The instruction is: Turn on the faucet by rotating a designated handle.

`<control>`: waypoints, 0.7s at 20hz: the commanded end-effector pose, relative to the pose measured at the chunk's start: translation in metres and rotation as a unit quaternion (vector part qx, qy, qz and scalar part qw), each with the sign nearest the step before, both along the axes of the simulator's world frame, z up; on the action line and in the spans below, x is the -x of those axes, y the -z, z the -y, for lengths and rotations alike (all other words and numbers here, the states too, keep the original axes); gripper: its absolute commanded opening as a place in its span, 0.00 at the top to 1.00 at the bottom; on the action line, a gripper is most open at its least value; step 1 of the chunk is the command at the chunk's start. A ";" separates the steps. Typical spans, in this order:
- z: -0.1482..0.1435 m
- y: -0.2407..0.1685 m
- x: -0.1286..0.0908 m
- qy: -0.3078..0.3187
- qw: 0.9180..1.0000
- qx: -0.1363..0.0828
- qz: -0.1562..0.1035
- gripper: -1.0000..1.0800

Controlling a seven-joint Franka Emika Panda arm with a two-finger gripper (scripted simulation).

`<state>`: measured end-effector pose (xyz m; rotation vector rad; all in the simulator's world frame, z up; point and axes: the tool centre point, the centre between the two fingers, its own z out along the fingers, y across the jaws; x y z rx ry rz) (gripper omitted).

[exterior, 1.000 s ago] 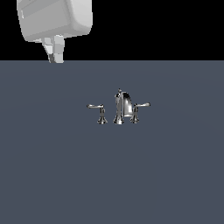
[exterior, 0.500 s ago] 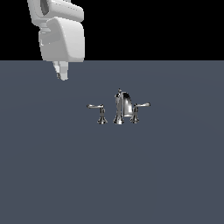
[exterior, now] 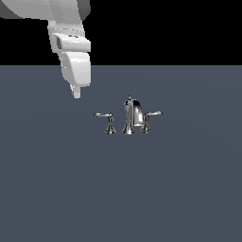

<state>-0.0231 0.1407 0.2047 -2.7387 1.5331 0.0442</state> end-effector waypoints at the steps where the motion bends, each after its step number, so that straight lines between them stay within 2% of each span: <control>1: 0.001 0.013 -0.015 0.028 1.000 0.002 0.001 1.00; 7: 0.010 0.045 -0.055 0.101 0.995 0.006 0.004 1.00; 14: 0.026 0.080 -0.097 0.179 0.984 0.010 0.007 1.00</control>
